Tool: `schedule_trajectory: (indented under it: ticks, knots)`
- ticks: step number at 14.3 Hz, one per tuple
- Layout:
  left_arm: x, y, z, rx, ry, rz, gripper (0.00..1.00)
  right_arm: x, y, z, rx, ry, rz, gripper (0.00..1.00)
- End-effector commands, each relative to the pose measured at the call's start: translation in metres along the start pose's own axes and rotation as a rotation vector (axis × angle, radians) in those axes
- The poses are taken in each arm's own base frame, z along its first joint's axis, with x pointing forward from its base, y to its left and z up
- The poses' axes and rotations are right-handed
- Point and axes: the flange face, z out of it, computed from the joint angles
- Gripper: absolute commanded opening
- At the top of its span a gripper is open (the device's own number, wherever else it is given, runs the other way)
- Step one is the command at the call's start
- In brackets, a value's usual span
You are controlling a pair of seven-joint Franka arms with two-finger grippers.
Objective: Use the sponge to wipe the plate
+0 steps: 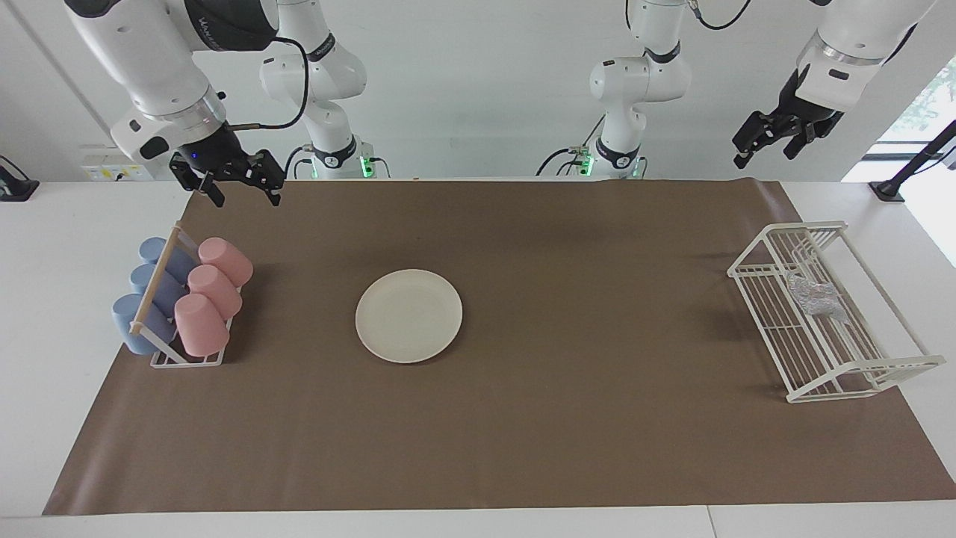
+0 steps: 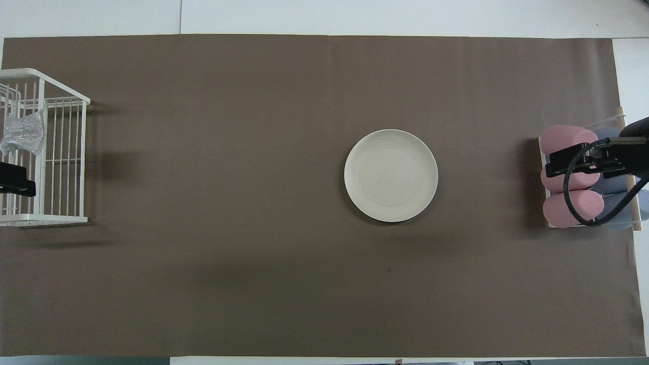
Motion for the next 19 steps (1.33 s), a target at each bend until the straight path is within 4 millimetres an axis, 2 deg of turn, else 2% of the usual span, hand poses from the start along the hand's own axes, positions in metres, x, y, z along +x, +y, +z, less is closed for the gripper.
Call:
schedule_trajectory:
  ticks: [1, 4, 6, 7, 8, 11, 19]
  knots:
    - [0.005, 0.011, 0.021, -0.017, -0.014, 0.001, 1.0, -0.008, 0.004, -0.001, -0.018, -0.003, -0.022, 1.0]
    - [0.022, 0.017, 0.03, -0.018, -0.036, -0.021, 1.0, -0.008, 0.004, -0.001, -0.018, -0.003, -0.022, 1.0]
    - [0.033, 0.019, 0.022, -0.023, -0.032, -0.02, 1.0, -0.008, 0.004, 0.0, -0.018, -0.004, -0.022, 1.0]
    - [0.033, 0.02, 0.012, -0.026, -0.011, -0.019, 1.0, -0.008, 0.004, -0.001, -0.018, -0.003, -0.022, 1.0]
    - [0.033, 0.02, 0.011, -0.026, -0.001, -0.007, 1.0, -0.008, 0.003, -0.001, -0.018, -0.003, -0.022, 1.0]
    - [0.029, 0.02, 0.019, -0.028, -0.022, -0.005, 1.0, -0.008, 0.004, -0.001, -0.018, -0.003, -0.022, 1.0]
    - [0.031, 0.017, 0.018, -0.05, -0.002, 0.037, 1.0, -0.008, 0.004, -0.001, -0.018, -0.003, -0.022, 1.0]
